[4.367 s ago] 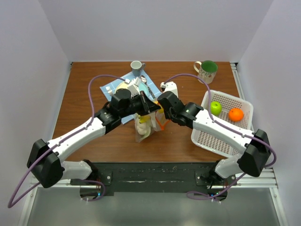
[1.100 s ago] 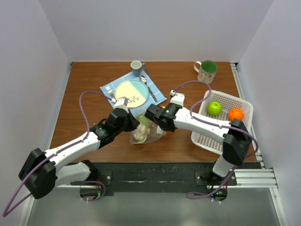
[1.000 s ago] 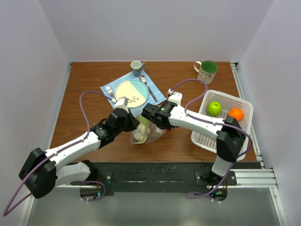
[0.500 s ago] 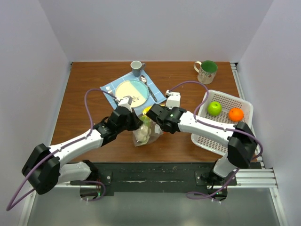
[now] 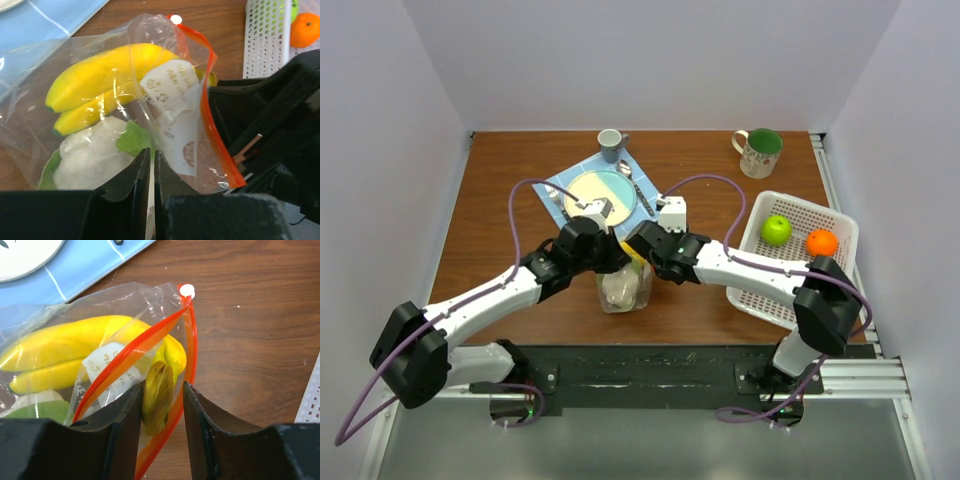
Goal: Place the food in the zip-top bag and seal the zipper
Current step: Adjust the fake fruit in the zipper food storage bag.
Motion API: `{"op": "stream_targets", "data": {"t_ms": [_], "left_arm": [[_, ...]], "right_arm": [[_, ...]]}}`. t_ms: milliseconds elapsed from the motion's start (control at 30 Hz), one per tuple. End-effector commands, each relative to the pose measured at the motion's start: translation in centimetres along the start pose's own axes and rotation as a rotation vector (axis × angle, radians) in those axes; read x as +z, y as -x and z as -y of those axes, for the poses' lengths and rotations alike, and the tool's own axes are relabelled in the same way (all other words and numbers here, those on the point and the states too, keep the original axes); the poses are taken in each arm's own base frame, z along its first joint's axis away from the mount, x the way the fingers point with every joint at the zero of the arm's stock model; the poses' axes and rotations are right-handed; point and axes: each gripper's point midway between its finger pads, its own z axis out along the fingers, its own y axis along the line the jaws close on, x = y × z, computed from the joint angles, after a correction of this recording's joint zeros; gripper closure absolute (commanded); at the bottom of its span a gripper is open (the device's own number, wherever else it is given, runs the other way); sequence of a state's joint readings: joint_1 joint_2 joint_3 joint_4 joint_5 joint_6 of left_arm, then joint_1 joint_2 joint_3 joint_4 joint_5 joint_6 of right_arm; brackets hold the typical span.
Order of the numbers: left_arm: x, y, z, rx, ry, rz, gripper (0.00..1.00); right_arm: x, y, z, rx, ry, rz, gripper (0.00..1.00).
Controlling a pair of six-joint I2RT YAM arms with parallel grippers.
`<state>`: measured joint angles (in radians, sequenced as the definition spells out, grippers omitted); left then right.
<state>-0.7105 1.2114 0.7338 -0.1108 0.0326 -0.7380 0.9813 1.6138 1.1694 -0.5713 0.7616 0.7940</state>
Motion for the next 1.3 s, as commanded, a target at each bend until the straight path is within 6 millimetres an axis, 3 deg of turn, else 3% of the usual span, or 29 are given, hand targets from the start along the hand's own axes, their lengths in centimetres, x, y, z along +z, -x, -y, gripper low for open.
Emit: {"op": "stream_targets", "data": {"t_ms": [0, 300, 400, 500, 600, 867, 1033, 1200, 1267], "left_arm": [[-1.6, 3.1, 3.5, 0.049, -0.089, 0.053, 0.85], [-1.5, 6.1, 5.5, 0.092, -0.146, 0.069, 0.73], [-0.7, 6.1, 7.4, 0.143, -0.22, -0.004, 0.7], [0.6, 6.0, 8.0, 0.169, -0.24, -0.051, 0.7], [1.4, 5.6, 8.3, 0.191, -0.255, -0.085, 0.7], [2.8, 5.6, 8.7, 0.272, -0.245, -0.121, 0.59], [4.1, 5.5, 9.0, 0.348, -0.177, -0.141, 0.54], [5.6, 5.5, 7.4, 0.45, -0.042, -0.151, 0.52], [5.8, 5.3, 7.5, 0.478, -0.038, -0.167, 0.51]], "right_arm": [[-0.7, 1.3, -0.3, 0.05, 0.048, 0.028, 0.57], [-2.6, 1.5, 2.0, 0.165, 0.109, 0.008, 0.54], [-2.4, 0.9, 2.8, 0.177, 0.086, -0.01, 0.55], [-2.0, 0.3, 3.7, 0.19, 0.053, -0.031, 0.58], [-2.0, 0.2, 4.9, 0.23, 0.03, -0.035, 0.6], [-4.7, 2.9, 7.4, 0.307, 0.019, 0.014, 0.59], [-4.9, 2.2, 9.7, 0.332, -0.052, 0.0, 0.58], [-5.6, 1.9, 11.1, 0.381, -0.049, -0.005, 0.56], [-5.7, 1.8, 11.6, 0.389, -0.057, -0.007, 0.55]]}}
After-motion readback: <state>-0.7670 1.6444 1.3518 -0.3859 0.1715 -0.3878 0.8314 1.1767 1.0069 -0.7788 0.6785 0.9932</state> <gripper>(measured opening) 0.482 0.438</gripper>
